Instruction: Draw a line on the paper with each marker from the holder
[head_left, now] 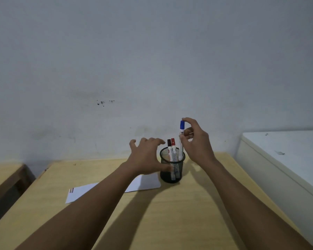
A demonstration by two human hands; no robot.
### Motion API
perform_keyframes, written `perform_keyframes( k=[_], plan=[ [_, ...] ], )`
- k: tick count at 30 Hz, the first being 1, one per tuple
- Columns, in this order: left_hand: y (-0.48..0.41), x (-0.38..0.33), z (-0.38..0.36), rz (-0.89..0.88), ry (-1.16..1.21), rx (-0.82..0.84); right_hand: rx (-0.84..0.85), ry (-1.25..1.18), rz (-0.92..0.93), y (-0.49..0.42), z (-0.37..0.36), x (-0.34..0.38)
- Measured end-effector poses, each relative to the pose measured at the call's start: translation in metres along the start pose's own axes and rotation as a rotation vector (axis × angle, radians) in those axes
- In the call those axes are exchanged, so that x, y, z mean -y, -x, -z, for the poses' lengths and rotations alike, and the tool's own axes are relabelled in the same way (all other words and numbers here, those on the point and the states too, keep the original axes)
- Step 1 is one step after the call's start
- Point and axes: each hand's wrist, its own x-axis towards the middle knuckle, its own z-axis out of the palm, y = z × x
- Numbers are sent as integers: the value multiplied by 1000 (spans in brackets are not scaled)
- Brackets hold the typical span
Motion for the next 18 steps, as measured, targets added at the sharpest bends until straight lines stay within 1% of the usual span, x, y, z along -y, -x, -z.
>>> perform_keyframes(
  k=[2,5,11,18],
  plan=[
    [-6,2,-14,-12,-29,55,39,42,-47,-3,-10,-12],
    [-12,1,-21,-35,-30,82,85,102,-115,-4,-19,-20],
    [-24,1,-27,-57,-62,90,186,251,-146,-3,-30,-35],
    [-21,3,-27,-59,-36,64,185,303,-174,2,-35,-35]
  ],
)
